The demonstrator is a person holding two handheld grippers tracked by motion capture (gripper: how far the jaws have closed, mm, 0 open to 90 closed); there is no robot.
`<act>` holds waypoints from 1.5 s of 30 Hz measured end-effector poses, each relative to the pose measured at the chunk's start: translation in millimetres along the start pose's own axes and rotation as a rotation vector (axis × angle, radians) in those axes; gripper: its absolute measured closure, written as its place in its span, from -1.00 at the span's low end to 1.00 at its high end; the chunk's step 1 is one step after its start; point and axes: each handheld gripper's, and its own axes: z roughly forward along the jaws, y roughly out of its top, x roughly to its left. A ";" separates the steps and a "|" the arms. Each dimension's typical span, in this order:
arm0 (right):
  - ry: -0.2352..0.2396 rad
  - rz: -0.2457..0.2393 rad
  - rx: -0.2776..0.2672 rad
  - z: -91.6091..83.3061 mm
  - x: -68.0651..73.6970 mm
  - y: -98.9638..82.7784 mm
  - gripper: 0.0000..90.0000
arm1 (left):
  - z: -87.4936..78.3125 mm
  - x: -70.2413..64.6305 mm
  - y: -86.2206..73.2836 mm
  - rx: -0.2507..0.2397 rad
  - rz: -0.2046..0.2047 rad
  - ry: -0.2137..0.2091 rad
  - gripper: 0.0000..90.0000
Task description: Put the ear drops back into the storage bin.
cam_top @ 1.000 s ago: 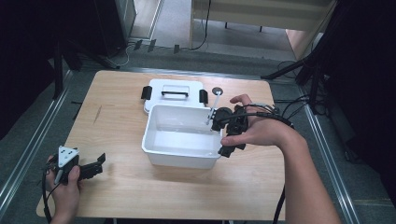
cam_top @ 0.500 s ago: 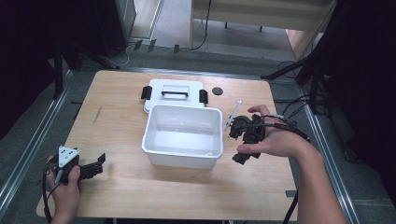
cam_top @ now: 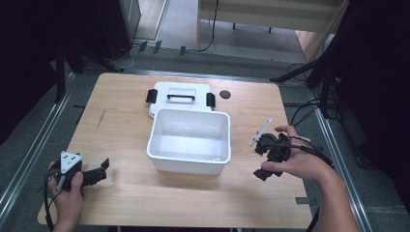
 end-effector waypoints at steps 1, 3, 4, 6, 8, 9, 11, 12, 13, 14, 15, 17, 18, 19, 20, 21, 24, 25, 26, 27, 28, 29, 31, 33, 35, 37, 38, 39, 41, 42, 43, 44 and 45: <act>-0.003 0.013 -0.002 3.1 -0.2 -3.7 -1.00 | 0.1 0.0 0.0 0.000 0.001 0.000 -1.00; -0.018 0.033 -0.002 8.9 -0.9 -10.2 -1.00 | 0.2 -0.1 0.0 0.000 0.002 0.001 -1.00; -0.026 0.043 0.001 11.8 -1.6 -13.9 -1.00 | 0.2 -0.1 0.0 0.000 0.002 0.003 -1.00; -0.044 0.074 -0.013 18.6 -4.4 -22.5 -1.00 | 0.1 -0.2 0.0 0.001 0.003 0.002 -1.00; -0.049 0.104 -0.031 23.8 -6.4 -30.5 -1.00 | 0.0 -0.4 -0.1 -0.001 0.002 0.004 -1.00; -0.049 0.104 -0.031 23.8 -6.4 -30.5 -1.00 | 0.0 -0.4 -0.1 -0.001 0.002 0.004 -1.00; -0.042 0.143 -0.064 30.9 -8.1 -41.6 -1.00 | 0.0 -0.2 -0.1 -0.002 0.000 0.006 -1.00; -0.044 0.159 -0.073 33.5 -8.0 -45.4 -1.00 | -0.1 -0.1 -0.1 -0.002 -0.001 0.005 -1.00; -0.049 0.169 -0.084 36.2 -8.6 -49.4 -1.00 | -0.2 0.0 -0.1 -0.002 -0.002 0.006 -1.00; -0.053 0.189 -0.095 38.8 -8.8 -53.3 -1.00 | -0.1 -0.1 -0.1 -0.003 -0.004 0.005 -1.00; -0.055 0.206 -0.108 41.4 -9.0 -57.3 -1.00 | -0.1 -0.1 -0.1 -0.003 -0.004 0.005 -1.00; -0.063 0.243 -0.143 46.4 -9.9 -65.3 -1.00 | 0.0 -0.1 -0.1 -0.003 -0.004 0.006 -1.00; -0.063 0.267 -0.164 49.1 -9.9 -69.4 -1.00 | 0.0 0.0 -0.1 -0.003 -0.003 0.005 -1.00; -0.065 0.285 -0.186 51.9 -10.3 -73.5 -1.00 | -0.1 -0.1 -0.1 -0.003 -0.004 0.005 -1.00; -0.063 0.314 -0.210 54.9 -10.3 -78.8 -1.00 | -0.2 0.0 -0.1 -0.003 -0.004 0.004 -1.00; -0.064 0.333 -0.233 57.7 -10.2 -83.1 -1.00 | -0.2 0.0 -0.1 -0.004 -0.004 0.004 -1.00; -0.063 0.390 -0.291 66.0 -9.2 -94.8 -1.00 | -0.2 0.0 -0.1 -0.005 -0.005 0.004 -1.00; -0.066 0.408 -0.312 69.5 -8.3 -98.6 -1.00 | -0.2 0.0 -0.1 -0.004 -0.005 0.005 -1.00; -0.074 0.425 -0.330 73.0 -7.3 -102.4 -1.00 | -0.1 0.0 -0.1 -0.004 -0.005 0.005 -1.00; -0.079 0.443 -0.347 76.4 -5.7 -106.0 -1.00 | -0.1 0.1 -0.1 -0.004 -0.005 0.004 -1.00; -0.082 0.458 -0.371 79.9 -4.1 -109.4 -1.00 | -0.1 0.1 -0.1 -0.004 -0.005 0.004 -1.00; -0.082 0.458 -0.371 79.9 -4.1 -109.4 -1.00 | -0.1 0.1 -0.1 -0.004 -0.005 0.004 -1.00; -0.079 0.507 -0.430 87.2 -0.9 -117.5 -1.00 | 0.1 0.1 0.0 -0.003 -0.005 0.004 -1.00; -0.064 0.559 -0.518 95.8 4.2 -126.8 -1.00 | 0.1 0.5 0.0 -0.002 -0.009 0.005 -1.00; -0.070 0.590 -0.567 102.2 8.1 -132.7 -1.00 | 0.2 0.5 0.0 -0.002 -0.011 0.006 -1.00; -0.071 0.606 -0.593 105.6 9.8 -136.3 -1.00 | 0.2 0.6 0.0 -0.001 -0.009 0.007 -1.00; -0.107 0.632 -0.657 109.4 13.2 -142.2 -1.00 | 0.4 0.6 0.1 0.000 -0.006 0.008 -1.00; -0.117 0.640 -0.685 108.7 14.3 -144.3 -1.00 | 0.4 0.4 0.1 0.000 -0.006 0.009 -1.00; -0.144 0.673 -0.774 104.3 15.0 -149.1 -1.00 | 0.7 0.2 0.2 0.001 -0.005 0.012 -1.00; -0.150 0.696 -0.814 102.8 15.5 -151.3 -1.00 | 0.9 -0.1 0.2 0.002 -0.006 0.013 -1.00; -0.160 0.719 -0.847 102.5 16.0 -153.1 -1.00 | 1.1 -0.5 0.3 0.002 -0.009 0.013 -1.00; -0.180 0.740 -0.870 103.1 16.6 -154.6 -1.00 | 1.0 -0.6 0.3 0.003 -0.008 0.014 -1.00; -0.195 0.762 -0.888 103.7 17.5 -155.7 -1.00 | 1.2 -0.7 0.4 0.003 -0.008 0.015 -1.00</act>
